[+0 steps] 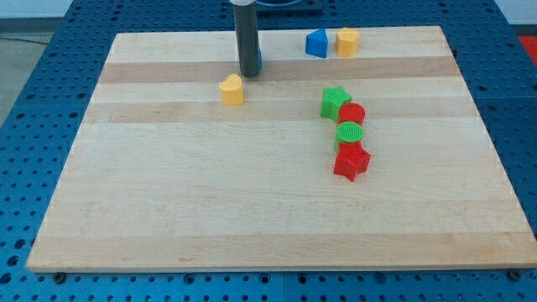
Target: Drag the blue cube to the left of the blue triangle
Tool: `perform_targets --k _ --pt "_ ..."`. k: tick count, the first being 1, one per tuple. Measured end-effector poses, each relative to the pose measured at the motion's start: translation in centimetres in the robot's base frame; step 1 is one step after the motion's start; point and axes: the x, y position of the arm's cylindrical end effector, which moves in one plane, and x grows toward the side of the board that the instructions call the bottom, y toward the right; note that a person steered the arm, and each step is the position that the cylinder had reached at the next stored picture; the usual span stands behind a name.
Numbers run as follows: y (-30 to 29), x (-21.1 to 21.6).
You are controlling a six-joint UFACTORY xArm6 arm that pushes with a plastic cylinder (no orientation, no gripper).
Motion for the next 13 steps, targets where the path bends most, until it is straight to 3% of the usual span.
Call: perform_targets --k 7,10,11,13 --pt "-4.6 -6.3" --pt "1.0 -6.8" --pt "1.0 -9.5" --pt "6.3 -10.4"
